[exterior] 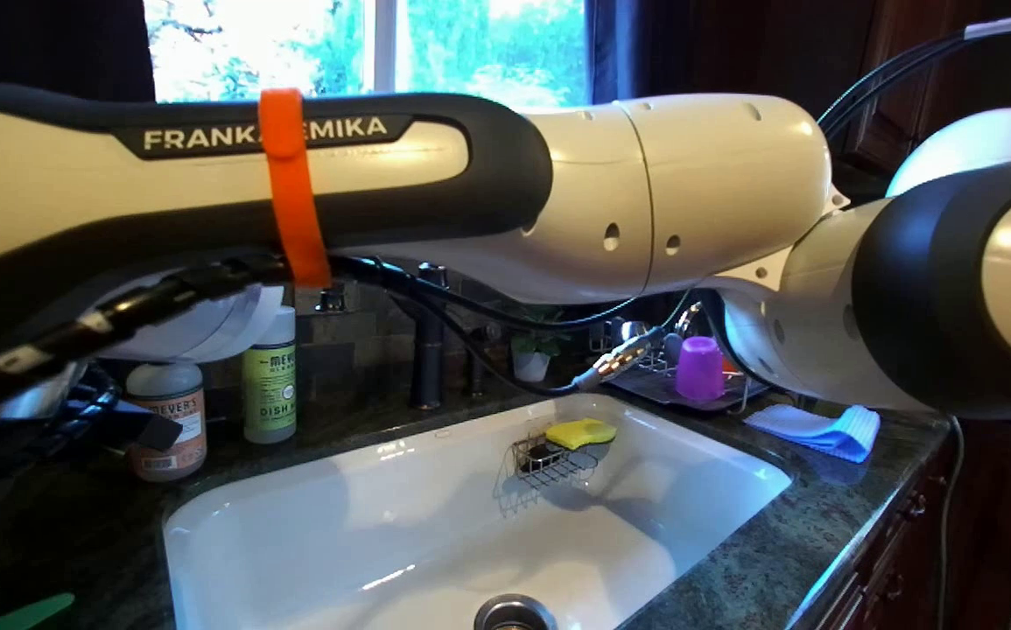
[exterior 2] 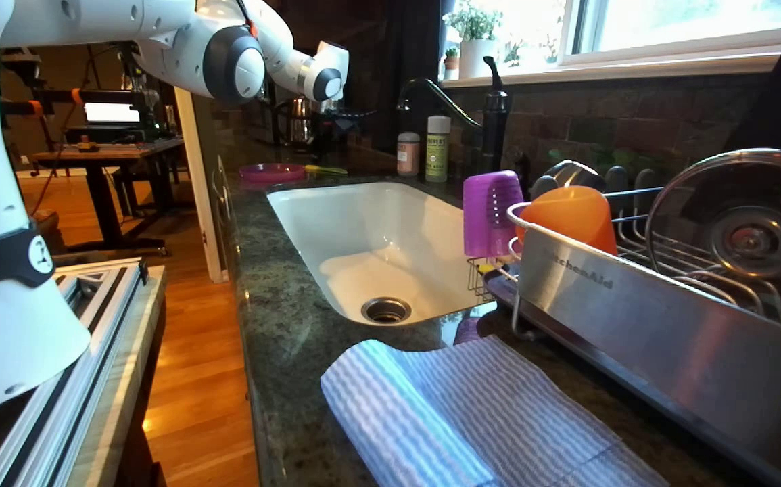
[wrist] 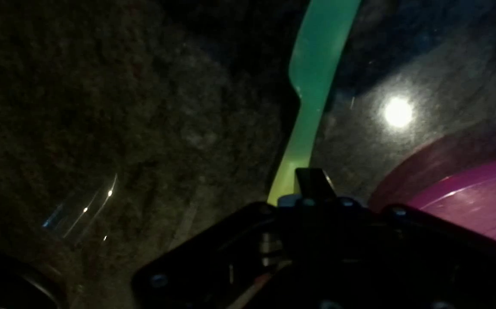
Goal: Put the knife on the plate
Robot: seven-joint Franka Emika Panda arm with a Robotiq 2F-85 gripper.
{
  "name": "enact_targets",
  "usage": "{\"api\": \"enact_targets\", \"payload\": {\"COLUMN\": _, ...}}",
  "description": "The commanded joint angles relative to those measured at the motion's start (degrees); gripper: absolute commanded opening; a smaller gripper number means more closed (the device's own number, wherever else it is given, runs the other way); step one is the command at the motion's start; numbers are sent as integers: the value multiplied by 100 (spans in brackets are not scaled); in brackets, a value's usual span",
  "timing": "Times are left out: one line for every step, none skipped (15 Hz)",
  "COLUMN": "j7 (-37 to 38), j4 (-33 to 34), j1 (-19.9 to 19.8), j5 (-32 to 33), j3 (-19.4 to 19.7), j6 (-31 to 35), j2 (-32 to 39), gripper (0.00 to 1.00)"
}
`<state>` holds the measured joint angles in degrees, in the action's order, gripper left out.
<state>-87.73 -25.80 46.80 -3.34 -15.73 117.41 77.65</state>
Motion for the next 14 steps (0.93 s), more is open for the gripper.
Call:
{"api": "enact_targets", "payload": {"j7": 46, "j4": -101, "j1": 84, "j5": -2, "j3": 4, "j6": -18, "j2": -284, "gripper": 1}}
{"api": "enact_targets", "payload": {"j7": 37, "j4": -100, "j1": 112, "j5": -14, "j3": -13, "j6": 9, "j2": -325, "gripper": 0}}
{"api": "enact_targets", "payload": {"j7": 55, "j4": -112, "j1": 135, "j5": -12, "j3": -9, "j6": 0, "j2": -379, "gripper": 0}}
{"api": "enact_targets", "payload": {"j7": 52, "j4": -143, "j1": 128, "j5": -41, "j3": -31, "j6": -52, "j2": -415, "gripper": 0}}
{"api": "enact_targets", "payload": {"j7": 59, "j4": -209, "j1": 119, "j5": -68, "j3": -52, "j6": -190, "j2": -462, "gripper": 3}}
{"api": "enact_targets", "payload": {"j7": 243, "j4": -225, "j1": 161, "j5": 54, "j3": 96, "j6": -441, "j2": -483, "gripper": 27}}
{"api": "enact_targets", "payload": {"j7": 390, "j4": -133, "j1": 231, "j5": 203, "j3": 256, "j6": -815, "j2": -475, "gripper": 28}}
{"api": "enact_targets", "payload": {"j7": 417, "j4": -103, "j1": 274, "j5": 278, "j3": 325, "j6": -1087, "j2": -479, "gripper": 30}}
{"api": "enact_targets", "payload": {"j7": 452, "j4": -110, "j1": 310, "j5": 345, "j3": 402, "j6": -1367, "j2": -503, "gripper": 36}}
{"api": "enact_targets", "payload": {"j7": 485, "j4": -91, "j1": 356, "j5": 464, "j3": 519, "j6": -1582, "j2": -509, "gripper": 45}}
{"api": "enact_targets", "payload": {"j7": 507, "j4": -57, "j1": 418, "j5": 630, "j3": 662, "j6": -1707, "j2": -513, "gripper": 52}}
{"api": "enact_targets", "payload": {"j7": 339, "j4": 71, "j1": 293, "j5": 382, "j3": 412, "j6": -1463, "j2": -373, "gripper": 36}}
{"api": "enact_targets", "payload": {"j7": 364, "j4": 66, "j1": 327, "j5": 476, "j3": 494, "j6": -1553, "j2": -389, "gripper": 42}}
{"api": "enact_targets", "payload": {"j7": 382, "j4": 66, "j1": 349, "j5": 519, "j3": 539, "j6": -1593, "j2": -400, "gripper": 49}}
